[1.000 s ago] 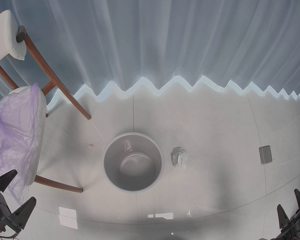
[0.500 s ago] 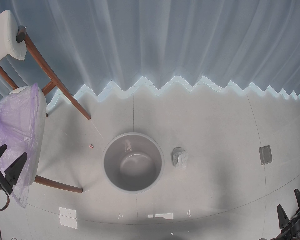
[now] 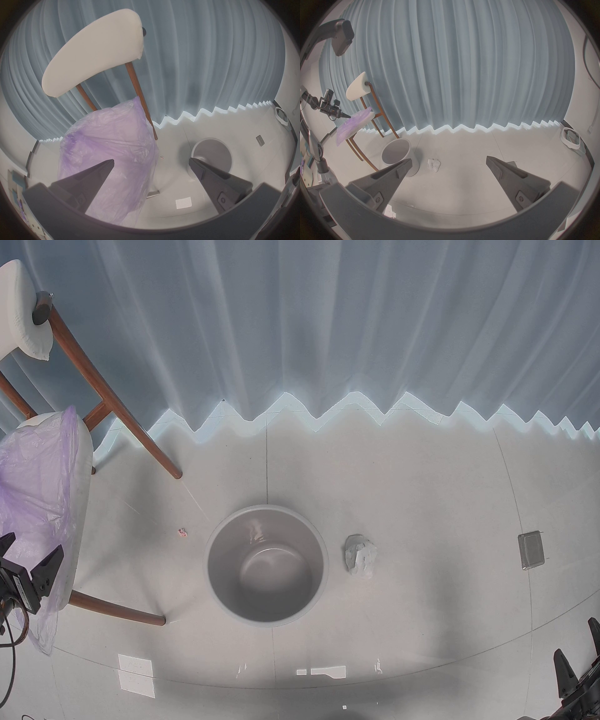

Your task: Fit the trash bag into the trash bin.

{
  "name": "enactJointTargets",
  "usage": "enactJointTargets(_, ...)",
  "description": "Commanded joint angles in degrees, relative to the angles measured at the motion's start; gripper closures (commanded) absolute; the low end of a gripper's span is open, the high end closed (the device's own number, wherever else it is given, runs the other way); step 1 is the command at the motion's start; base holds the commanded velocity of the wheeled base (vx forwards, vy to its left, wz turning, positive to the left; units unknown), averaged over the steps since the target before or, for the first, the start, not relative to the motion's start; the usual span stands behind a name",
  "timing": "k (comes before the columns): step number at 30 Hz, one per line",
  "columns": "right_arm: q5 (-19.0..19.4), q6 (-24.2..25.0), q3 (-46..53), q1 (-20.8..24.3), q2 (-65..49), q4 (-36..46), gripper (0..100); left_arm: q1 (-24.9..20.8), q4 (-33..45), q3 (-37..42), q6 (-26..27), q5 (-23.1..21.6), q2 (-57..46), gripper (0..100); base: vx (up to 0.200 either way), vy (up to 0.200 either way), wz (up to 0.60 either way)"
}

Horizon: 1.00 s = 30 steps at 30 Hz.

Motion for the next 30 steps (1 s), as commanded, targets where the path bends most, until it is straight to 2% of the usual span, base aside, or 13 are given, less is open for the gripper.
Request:
enactJointTargets(1,0.0,0.0,1.0,0.0,-1.0,0.0,0,0.0,-0.1,-0.9,0.4,0.1,3.2,0,0.000,0.000,0.00)
enactJointTargets(6,0.1,0.0,1.0,0.0,-0.9,0.0,0,0.7,-0.1,-2.6,3.1,0.8,6.5,0,0.000,0.000,0.00)
enactJointTargets(8,0.0,0.0,1.0,0.0,-0.9,0.0,0,3.2,-0.2,-3.0,7.2,0.8,8.9,0,0.000,0.000,0.00)
enactJointTargets(18,0.0,0.1,1.0,0.0,-1.0,0.0,0,3.9,-0.4,-4.5,19.0,0.5,13.7,0,0.000,0.000,0.00)
enactJointTargets(25,0.0,0.1,1.0,-0.1,-0.9,0.0,0,4.1,-2.3,-4.4,21.9,0.6,19.0,0,0.000,0.000,0.00)
enactJointTargets(30,0.0,0.1,1.0,0.0,-1.0,0.0,0,4.3,-9.7,-4.0,22.6,0.6,24.1,0,0.000,0.000,0.00)
